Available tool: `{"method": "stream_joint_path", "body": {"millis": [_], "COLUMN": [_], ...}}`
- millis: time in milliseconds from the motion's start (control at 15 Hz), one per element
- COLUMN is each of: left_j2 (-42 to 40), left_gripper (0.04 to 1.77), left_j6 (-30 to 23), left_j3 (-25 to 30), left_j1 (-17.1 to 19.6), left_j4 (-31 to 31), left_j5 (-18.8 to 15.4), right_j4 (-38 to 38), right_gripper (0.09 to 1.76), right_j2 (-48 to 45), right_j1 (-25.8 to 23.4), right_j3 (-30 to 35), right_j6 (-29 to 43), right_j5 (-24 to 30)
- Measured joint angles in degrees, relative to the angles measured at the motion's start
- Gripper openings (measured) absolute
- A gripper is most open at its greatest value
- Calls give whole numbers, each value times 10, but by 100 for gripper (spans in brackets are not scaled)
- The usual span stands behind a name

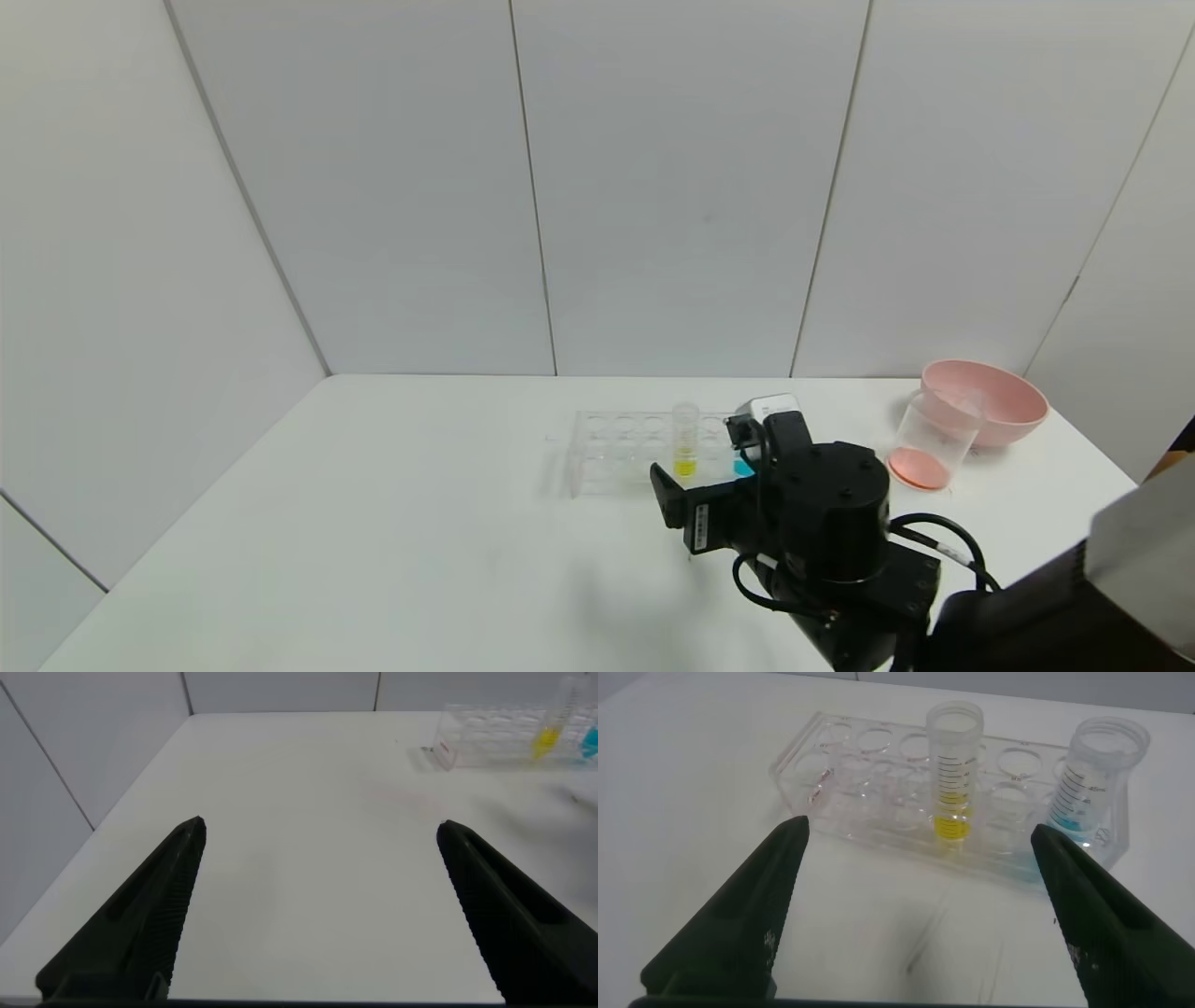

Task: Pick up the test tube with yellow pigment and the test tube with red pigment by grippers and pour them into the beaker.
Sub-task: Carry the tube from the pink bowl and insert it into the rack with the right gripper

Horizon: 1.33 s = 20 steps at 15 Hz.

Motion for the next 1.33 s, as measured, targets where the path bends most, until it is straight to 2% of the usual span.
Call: {"method": "stream_joint_path", "body": {"millis": [267,533,733,1000,1200,1267,1333], "left_j2": [0,0,0,0,0,0,0], "left_gripper": [176,176,176,176,176,176,176], "left_j6": [0,0,0,0,0,0,0], "left_j3": [0,0,0,0,0,0,0], "left_j1": [0,0,0,0,0,0,0], "left_j4": [0,0,0,0,0,0,0], "left_j5": [0,0,0,0,0,0,0], "right_j4": [15,66,85,85,85,84,85], "right_gripper": [170,170,170,108,78,52,52], "right_j2": [70,114,135,149,153,153,154], "right_j1": [-21,-49,-60,-63,-63,-63,-63], "right_j3": [-82,-164,-203,-219,-220,-220,-220], "right_j6": [-2,0,-2,-4,-4,-5,-5], "right_j5": [0,1,4,4,4,4,4]}}
